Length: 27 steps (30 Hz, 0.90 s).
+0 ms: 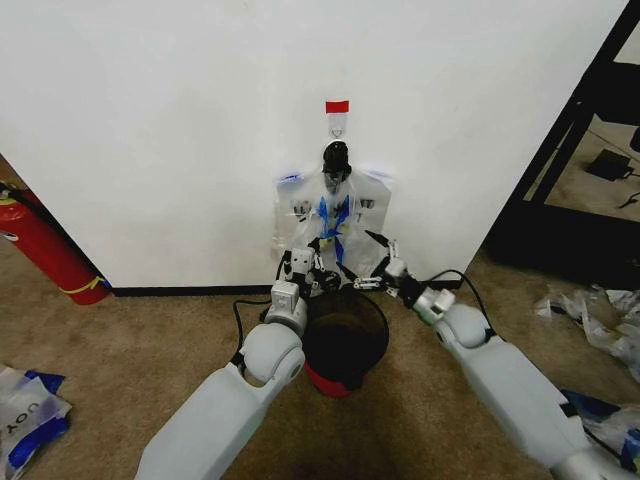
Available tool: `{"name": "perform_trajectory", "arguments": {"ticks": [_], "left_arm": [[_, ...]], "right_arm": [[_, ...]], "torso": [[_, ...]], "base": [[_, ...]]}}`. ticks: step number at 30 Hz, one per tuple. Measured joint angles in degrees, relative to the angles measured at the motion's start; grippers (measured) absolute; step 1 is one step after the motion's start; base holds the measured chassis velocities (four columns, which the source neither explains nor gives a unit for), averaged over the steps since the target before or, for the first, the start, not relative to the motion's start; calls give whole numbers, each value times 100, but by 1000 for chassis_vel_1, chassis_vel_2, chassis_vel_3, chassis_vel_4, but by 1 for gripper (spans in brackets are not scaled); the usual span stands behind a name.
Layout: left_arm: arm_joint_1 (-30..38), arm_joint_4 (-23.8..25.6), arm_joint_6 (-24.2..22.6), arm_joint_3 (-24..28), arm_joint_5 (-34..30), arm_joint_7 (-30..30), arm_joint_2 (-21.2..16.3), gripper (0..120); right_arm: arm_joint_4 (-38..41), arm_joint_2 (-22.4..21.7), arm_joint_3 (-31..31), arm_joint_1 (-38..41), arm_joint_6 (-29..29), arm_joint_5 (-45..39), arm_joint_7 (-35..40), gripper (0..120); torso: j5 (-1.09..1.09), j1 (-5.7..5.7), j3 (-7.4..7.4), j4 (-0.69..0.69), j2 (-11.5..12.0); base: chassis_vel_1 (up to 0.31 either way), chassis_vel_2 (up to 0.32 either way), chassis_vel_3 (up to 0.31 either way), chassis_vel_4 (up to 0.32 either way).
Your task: Pick up the garbage bag from the wall and place it over the trash bin.
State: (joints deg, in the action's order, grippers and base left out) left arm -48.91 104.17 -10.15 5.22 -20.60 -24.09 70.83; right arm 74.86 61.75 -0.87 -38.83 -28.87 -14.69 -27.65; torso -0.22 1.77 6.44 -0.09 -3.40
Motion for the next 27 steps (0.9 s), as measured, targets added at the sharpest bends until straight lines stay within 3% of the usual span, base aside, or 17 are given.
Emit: {"name": "perform_trajectory", "arguments": {"ticks": [7,17,27], "left_arm": [[-48,27,-22,-50,33,-1,-3,0],[-135,54,-24,-126,74,8,-43,0],[-204,109,-24,-174,101,23,-79,0]], "right_arm": [[-460,112,203,474,-173,530,-162,100],[-536,265,471,691,-275,483,-204,100],[-645,129,337,651,122,652,311,98]], "torso": [[0,0,0,-1,0],[0,0,-1,0,0],[0,0,-1,-1,0]], "base": [[0,0,0,0],[0,0,0,0],[0,0,0,0]]}}
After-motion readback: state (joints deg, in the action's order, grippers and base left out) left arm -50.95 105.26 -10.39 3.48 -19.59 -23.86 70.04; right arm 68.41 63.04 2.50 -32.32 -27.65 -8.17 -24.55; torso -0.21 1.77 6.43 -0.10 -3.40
